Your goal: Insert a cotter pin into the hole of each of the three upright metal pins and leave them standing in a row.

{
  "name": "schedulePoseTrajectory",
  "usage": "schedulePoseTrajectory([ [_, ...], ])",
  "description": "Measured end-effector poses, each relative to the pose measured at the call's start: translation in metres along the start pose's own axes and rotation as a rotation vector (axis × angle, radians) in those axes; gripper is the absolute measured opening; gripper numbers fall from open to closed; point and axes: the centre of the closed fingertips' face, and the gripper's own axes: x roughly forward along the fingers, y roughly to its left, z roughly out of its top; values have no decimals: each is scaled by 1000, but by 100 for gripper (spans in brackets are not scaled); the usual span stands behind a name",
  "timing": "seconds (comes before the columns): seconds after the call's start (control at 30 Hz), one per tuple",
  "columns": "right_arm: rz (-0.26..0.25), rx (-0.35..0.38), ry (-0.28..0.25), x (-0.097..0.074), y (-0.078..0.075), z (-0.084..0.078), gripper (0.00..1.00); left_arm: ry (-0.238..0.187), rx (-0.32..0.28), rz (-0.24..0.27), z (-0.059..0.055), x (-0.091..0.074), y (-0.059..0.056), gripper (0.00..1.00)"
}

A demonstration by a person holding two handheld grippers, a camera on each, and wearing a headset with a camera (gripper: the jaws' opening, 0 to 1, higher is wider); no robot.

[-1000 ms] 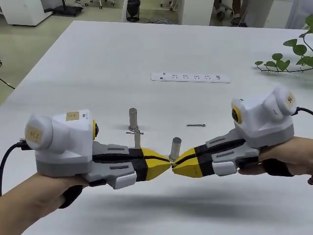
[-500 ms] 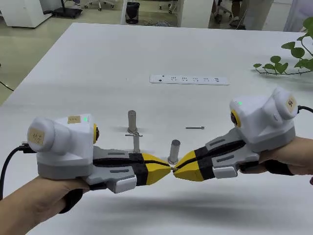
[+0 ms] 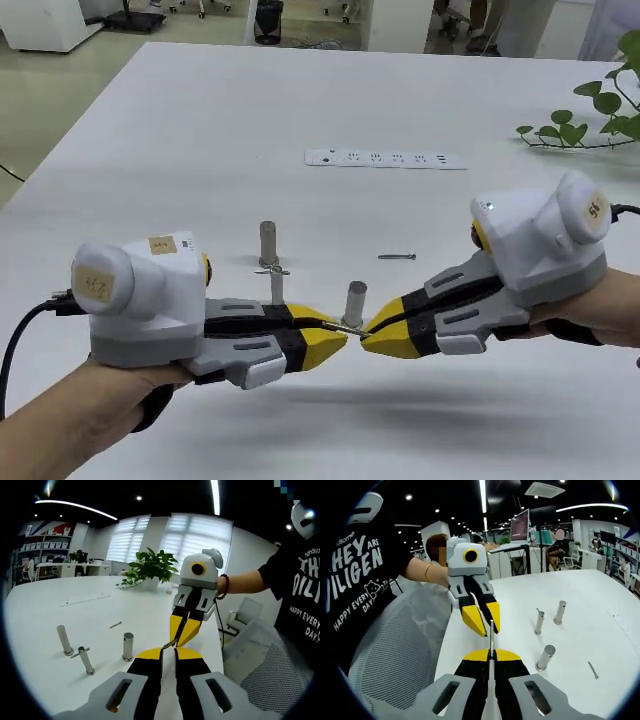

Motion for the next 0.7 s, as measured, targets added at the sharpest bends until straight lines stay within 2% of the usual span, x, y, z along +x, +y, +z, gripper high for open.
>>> schedulePoseTrajectory([
  [0.1, -46, 3, 3, -6, -10, -2, 0, 7, 11, 45, -2, 2, 7, 9],
  [0.13, -60, 7, 5, -8, -13, -3, 0, 15, -12, 82, -4, 2, 13, 9],
  [0.23, -86, 3, 11, -12, -19, -5, 0, 30, 31, 134, -7, 4, 21, 9],
  [0.4, -128, 2, 42, -18, -31, -15, 0, 23, 42, 183, -6, 11, 27, 15],
  [0.7, -166, -16, 100, -21, -48, -31, 0, -2, 56, 270, -4, 25, 41, 20],
])
